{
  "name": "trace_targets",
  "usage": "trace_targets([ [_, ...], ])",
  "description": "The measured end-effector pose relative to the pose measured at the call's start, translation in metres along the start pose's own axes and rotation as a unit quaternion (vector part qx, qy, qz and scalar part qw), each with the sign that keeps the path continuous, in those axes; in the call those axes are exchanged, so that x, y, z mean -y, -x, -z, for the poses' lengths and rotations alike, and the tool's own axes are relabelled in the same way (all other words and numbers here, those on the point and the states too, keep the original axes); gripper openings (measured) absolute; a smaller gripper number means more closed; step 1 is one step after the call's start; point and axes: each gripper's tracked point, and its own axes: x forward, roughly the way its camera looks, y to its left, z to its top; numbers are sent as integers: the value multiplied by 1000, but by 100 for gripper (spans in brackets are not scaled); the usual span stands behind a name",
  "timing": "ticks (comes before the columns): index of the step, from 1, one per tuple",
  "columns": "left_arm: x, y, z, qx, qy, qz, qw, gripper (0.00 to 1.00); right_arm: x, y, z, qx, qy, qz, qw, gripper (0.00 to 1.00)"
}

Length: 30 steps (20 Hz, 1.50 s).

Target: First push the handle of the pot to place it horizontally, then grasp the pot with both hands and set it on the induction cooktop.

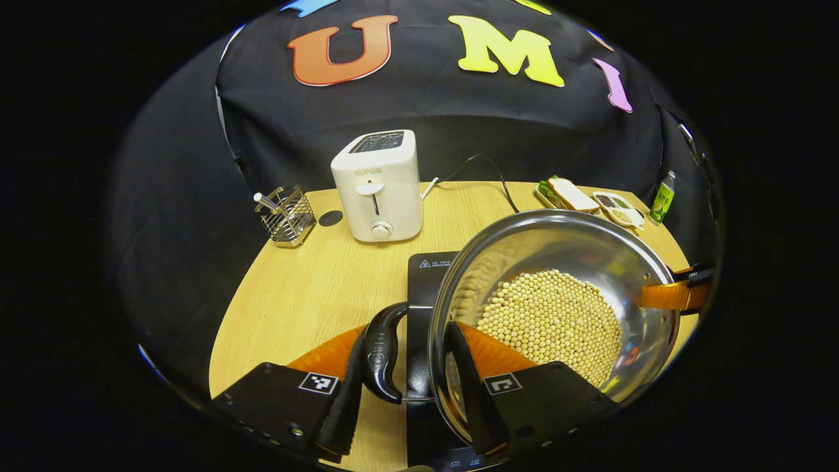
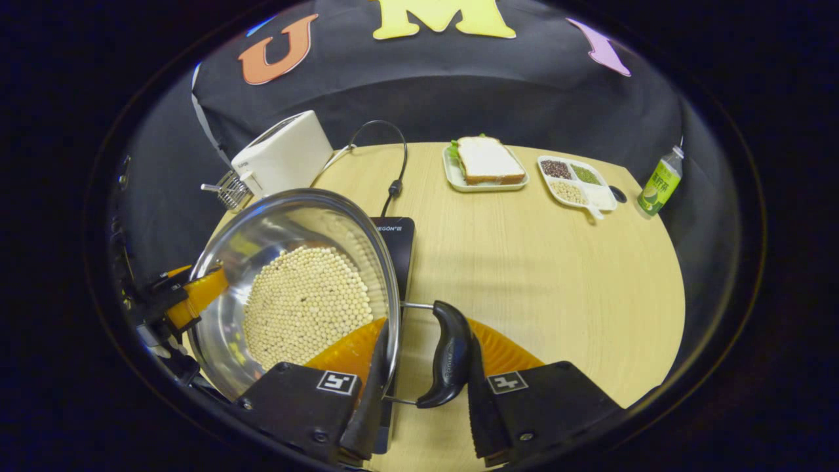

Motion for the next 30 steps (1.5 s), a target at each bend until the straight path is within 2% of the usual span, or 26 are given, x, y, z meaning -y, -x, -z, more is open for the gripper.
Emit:
trace_targets([
  [4,0,0,-1,27,-11,-4,1000,66,1,-1,-2,25,0,-1,1000,57],
  [5,0,0,-1,26,-11,-5,1000,77,1,-1,-3,28,0,0,1000,58],
  [6,0,1,-2,26,-11,-6,1000,66,1,-1,-1,28,0,1,1000,58],
  [12,-1,3,-3,24,-10,-11,1000,69,1,-1,-2,27,-1,0,1000,60],
  [15,-4,6,-5,24,-10,-21,999,75,5,1,-3,30,2,4,1000,63],
  [16,-4,9,-9,30,-13,-25,999,77,4,2,-4,36,4,3,999,68],
  [17,-5,13,-13,37,-16,-28,999,86,8,4,-6,43,9,12,999,75],
  [18,-8,16,-16,45,-18,-35,998,91,10,8,-7,51,11,14,999,75],
  [19,-11,19,-18,48,-20,-41,998,96,10,12,-8,58,13,13,998,84],
  [22,-16,31,-19,52,-20,-51,997,96,10,30,-15,85,41,17,995,85],
  [23,-17,36,-20,51,-22,-51,997,96,11,36,-18,94,53,20,994,81],
  [24,-17,42,-22,56,-21,-53,997,96,12,43,-19,103,64,24,992,84],
  [26,-14,55,-30,74,-20,-55,996,96,12,57,-22,119,78,27,989,81],
  [30,5,90,-48,118,-32,-56,991,96,20,85,-22,143,92,28,985,81],
])
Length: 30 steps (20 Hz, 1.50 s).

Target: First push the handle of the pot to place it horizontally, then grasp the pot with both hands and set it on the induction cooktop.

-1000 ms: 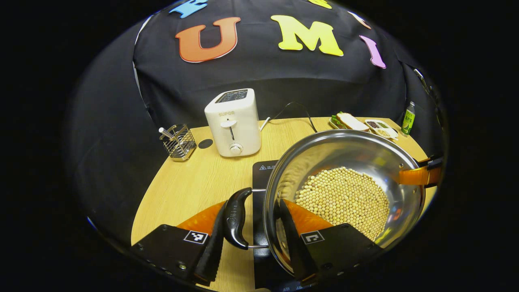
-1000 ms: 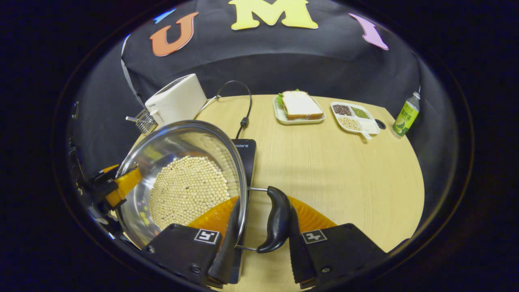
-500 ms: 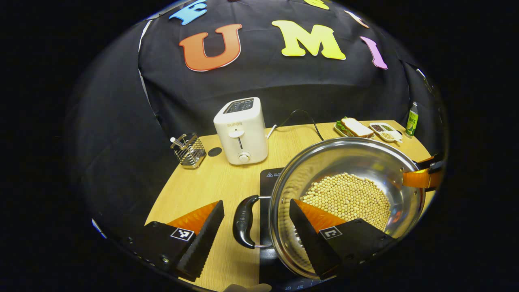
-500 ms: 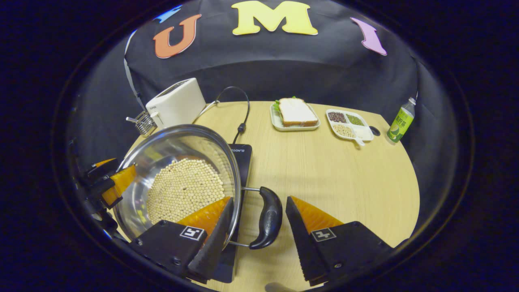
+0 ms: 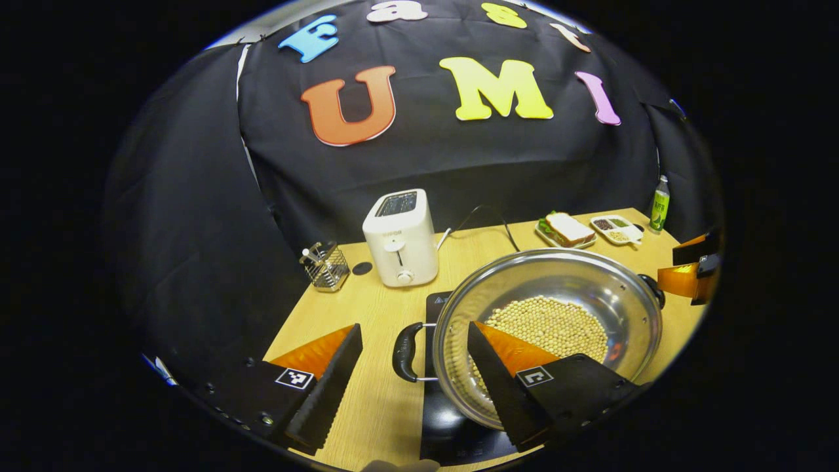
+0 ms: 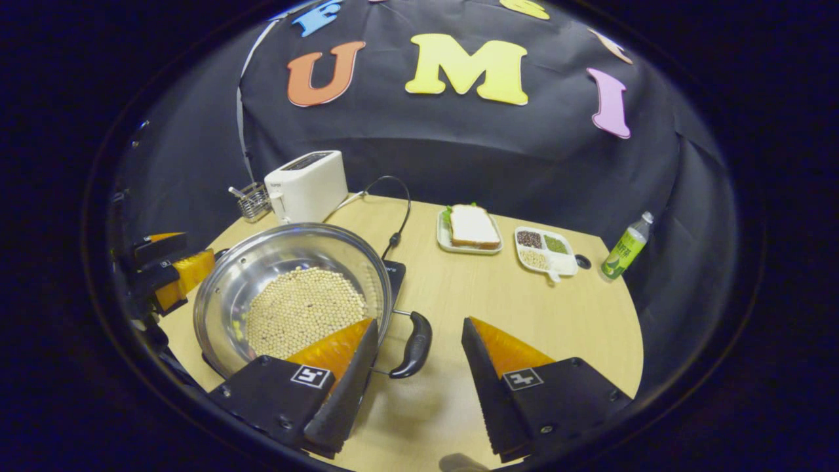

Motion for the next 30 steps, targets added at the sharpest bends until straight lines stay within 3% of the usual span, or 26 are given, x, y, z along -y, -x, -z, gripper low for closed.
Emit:
trace_targets([
  [5,34,43,-33,44,0,13,999,96,27,44,-12,43,11,14,999,81],
  [6,42,52,-41,51,6,16,999,96,33,54,-14,53,11,16,998,85],
  [8,57,69,-54,66,12,20,998,96,44,75,-20,73,9,18,997,81],
  [10,71,86,-63,74,16,22,997,96,55,94,-22,85,9,20,996,86],
  [12,86,101,-70,80,17,15,997,96,64,109,-22,93,7,14,996,100],
  [20,138,183,-130,131,27,-1,991,96,134,208,-50,167,0,3,986,100],
  [26,201,238,-177,179,38,16,983,95,202,282,-68,235,-18,19,972,100],
  [30,232,263,-197,202,52,26,978,95,241,305,-56,250,-41,29,967,100],
])
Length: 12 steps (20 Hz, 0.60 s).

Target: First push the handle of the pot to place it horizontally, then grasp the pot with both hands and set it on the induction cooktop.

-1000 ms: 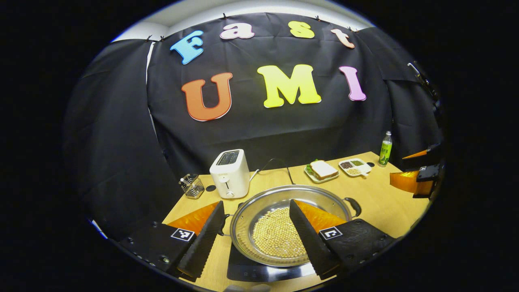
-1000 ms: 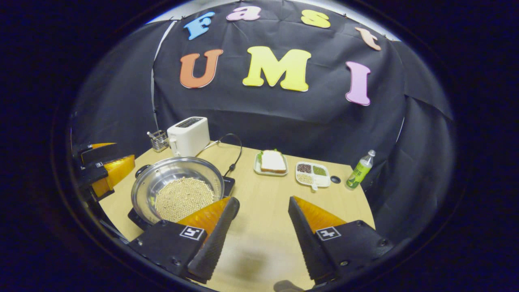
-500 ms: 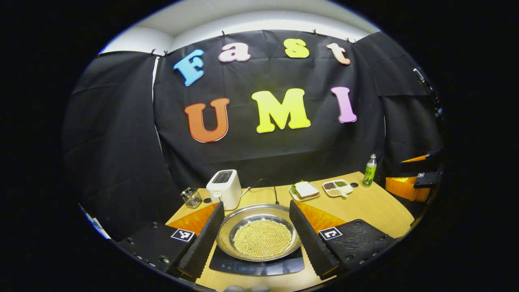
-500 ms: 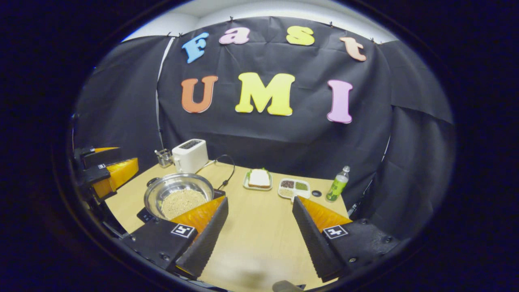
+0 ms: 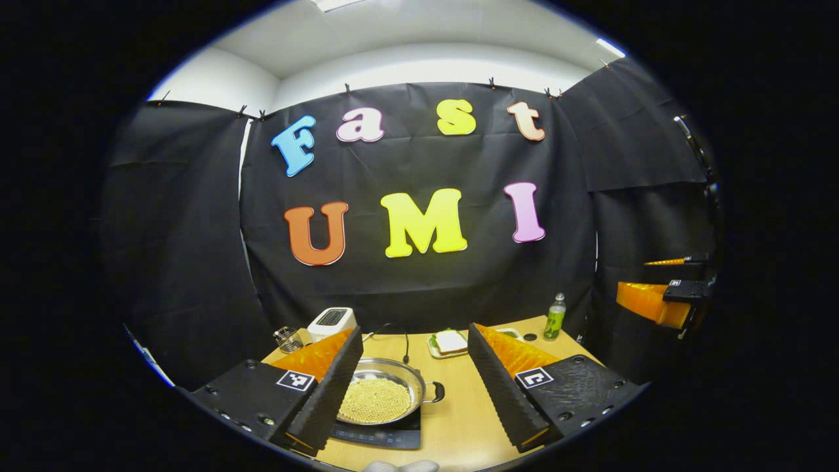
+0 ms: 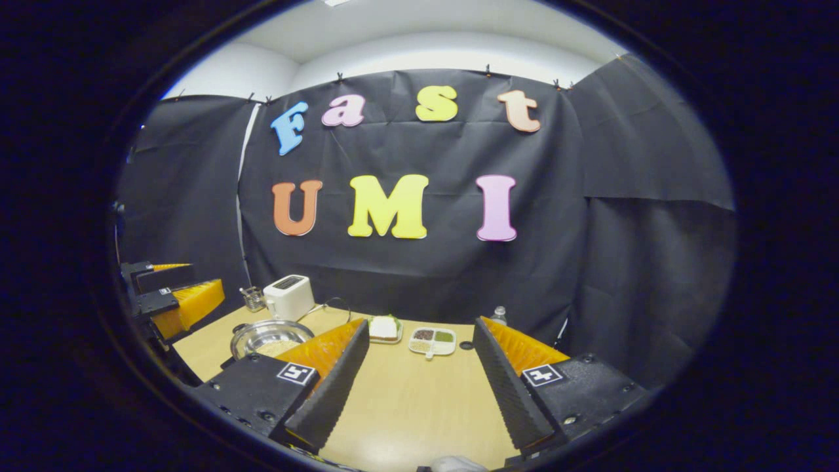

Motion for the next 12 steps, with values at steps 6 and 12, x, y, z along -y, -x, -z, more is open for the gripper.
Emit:
trace_targets([
  [6,10,20,-19,13,8,-18,1000,95,37,21,-10,17,-18,5,1000,100],
  [12,7,32,-19,16,5,-46,999,95,41,34,-18,32,-15,-10,999,100],
])
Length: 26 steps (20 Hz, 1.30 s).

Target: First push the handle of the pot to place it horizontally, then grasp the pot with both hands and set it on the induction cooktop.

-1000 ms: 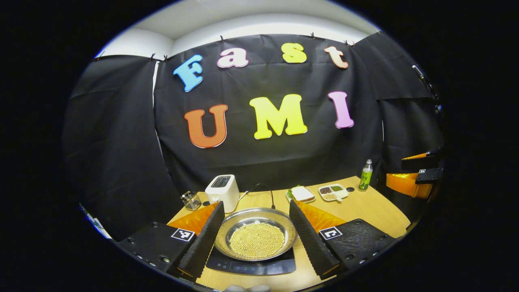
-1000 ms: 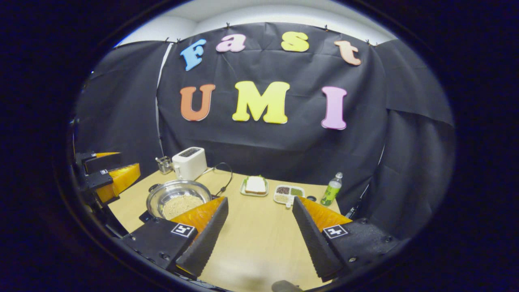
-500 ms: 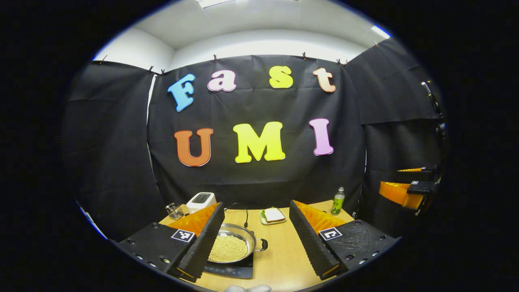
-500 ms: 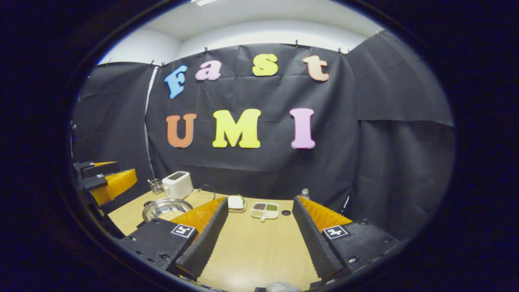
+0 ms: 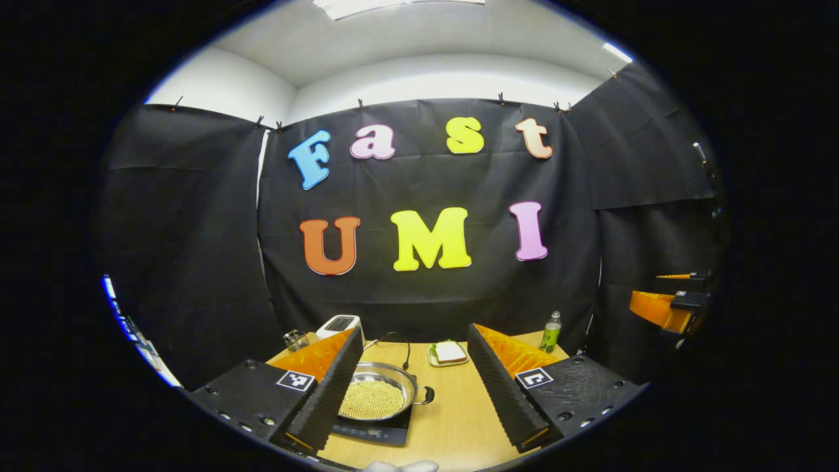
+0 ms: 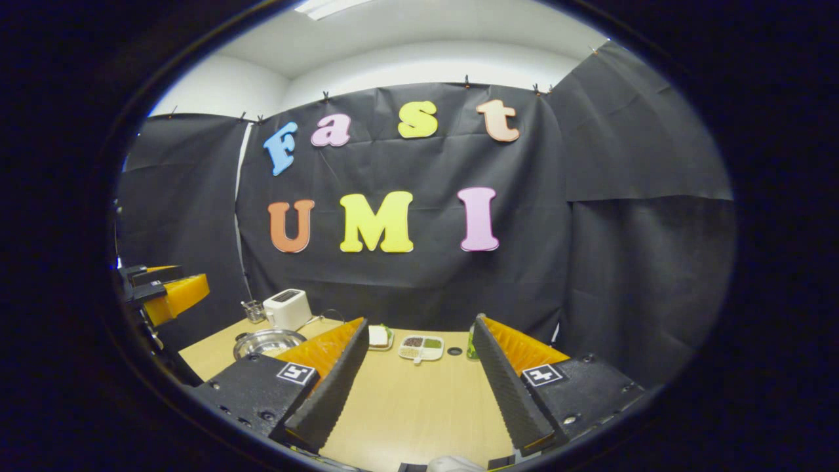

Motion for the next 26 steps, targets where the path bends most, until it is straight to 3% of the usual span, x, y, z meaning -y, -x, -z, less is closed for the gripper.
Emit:
trace_targets([
  [26,12,11,-6,4,-14,5,1000,95,14,14,-6,11,-7,11,1000,100],
])
